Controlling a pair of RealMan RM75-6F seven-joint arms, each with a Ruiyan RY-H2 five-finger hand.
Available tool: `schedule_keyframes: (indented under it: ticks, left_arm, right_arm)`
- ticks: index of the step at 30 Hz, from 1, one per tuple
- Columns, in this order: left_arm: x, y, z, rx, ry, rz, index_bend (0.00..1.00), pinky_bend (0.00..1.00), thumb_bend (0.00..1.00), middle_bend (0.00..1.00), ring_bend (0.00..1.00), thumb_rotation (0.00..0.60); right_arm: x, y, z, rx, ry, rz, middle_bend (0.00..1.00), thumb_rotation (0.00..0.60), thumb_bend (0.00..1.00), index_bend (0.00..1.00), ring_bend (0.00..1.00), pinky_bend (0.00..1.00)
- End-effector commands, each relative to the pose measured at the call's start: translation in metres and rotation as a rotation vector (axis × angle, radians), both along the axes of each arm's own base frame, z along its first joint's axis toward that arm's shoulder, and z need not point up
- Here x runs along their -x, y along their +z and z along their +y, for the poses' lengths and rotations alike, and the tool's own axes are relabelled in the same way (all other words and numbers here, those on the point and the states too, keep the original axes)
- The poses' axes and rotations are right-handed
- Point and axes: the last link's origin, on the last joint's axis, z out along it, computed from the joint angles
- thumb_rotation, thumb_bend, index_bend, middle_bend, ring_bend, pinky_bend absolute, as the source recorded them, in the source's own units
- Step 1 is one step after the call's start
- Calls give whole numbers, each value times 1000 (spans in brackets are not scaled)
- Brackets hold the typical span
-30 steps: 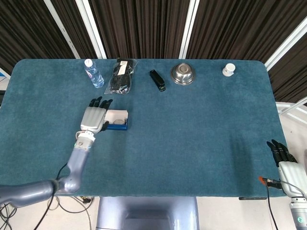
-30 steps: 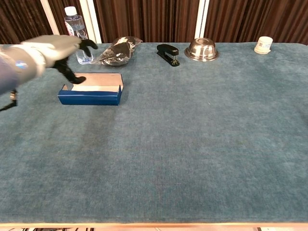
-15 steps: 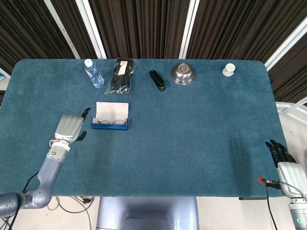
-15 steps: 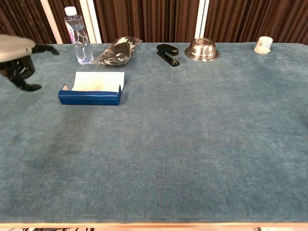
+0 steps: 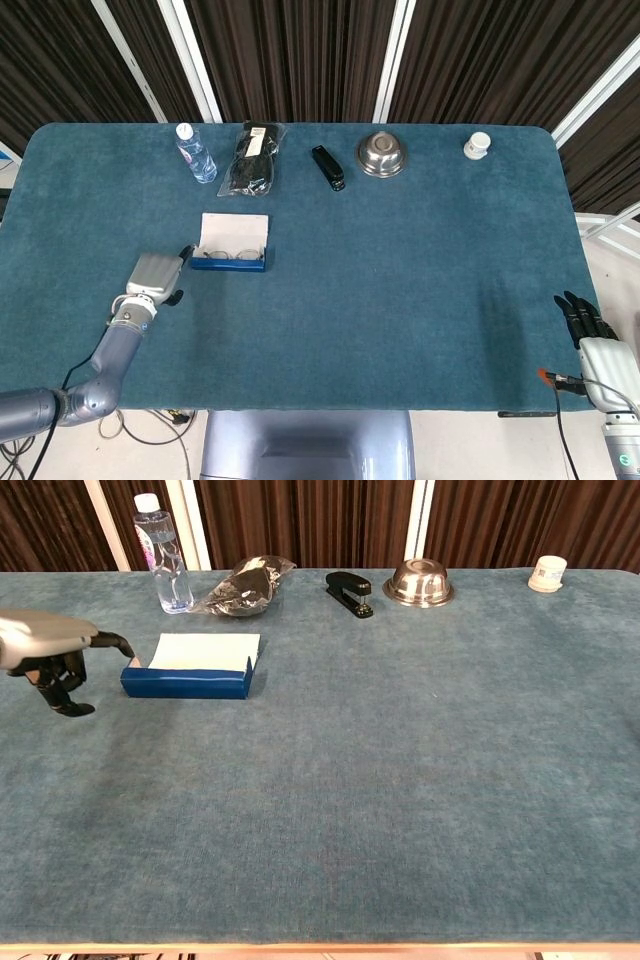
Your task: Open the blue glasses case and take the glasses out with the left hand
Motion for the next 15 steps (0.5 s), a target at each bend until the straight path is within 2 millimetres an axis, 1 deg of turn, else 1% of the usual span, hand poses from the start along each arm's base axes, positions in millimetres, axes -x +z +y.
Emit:
schedule_keyframes:
  ticks: [1,10,15]
  left_arm:
    - [-2,-7,0,12,-2,7,115,836,315,843,774,600]
    - [-7,-16,-2,24,-11,4,116,837,315,847,776,600]
    - [-6,-15,-4,26,-15,13,164,841,315,852,781,600]
  right_arm:
    - [0,0,0,0,1,0,0,600,111,0,0,212]
    - [0,0,0,-1,2,1,0,600,112,0,0,212]
    - [0,0,0,0,1,0,0,600,112,0,0,212]
